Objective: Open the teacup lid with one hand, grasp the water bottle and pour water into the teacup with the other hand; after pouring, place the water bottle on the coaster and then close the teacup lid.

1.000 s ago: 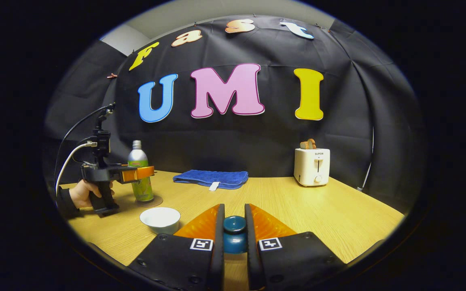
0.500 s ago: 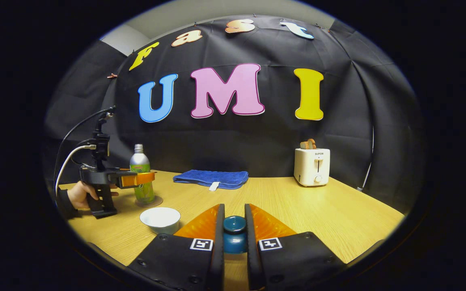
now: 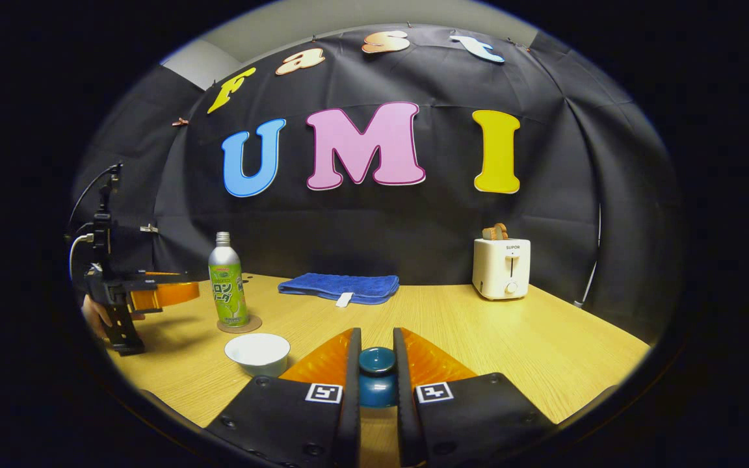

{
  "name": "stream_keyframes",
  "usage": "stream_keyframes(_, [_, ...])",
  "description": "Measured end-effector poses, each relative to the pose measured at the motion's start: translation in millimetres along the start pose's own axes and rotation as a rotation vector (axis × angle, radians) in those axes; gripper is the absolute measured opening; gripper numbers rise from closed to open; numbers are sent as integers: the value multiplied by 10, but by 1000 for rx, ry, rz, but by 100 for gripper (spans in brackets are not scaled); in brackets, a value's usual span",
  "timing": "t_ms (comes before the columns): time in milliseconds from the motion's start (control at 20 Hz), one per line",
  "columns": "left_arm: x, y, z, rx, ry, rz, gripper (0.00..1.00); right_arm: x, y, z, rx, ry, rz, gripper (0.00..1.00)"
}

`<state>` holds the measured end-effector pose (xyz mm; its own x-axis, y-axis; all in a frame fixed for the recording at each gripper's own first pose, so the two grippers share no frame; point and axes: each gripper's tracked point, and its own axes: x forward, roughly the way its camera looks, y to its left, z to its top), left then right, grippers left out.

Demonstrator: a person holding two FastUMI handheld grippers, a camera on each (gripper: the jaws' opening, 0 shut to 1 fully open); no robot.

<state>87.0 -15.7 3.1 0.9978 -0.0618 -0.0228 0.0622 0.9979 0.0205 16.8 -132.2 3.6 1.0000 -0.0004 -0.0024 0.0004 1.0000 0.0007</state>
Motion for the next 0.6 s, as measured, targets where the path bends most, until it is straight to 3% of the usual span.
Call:
stream_keyframes(350, [-153,147,-23,-17,-29,24,97,-31,161,112,-23,-37,29,27])
stream_keyframes(600, [-145,165,-26,-22,-27,23,98,89,815,199,-11,-16,164,26])
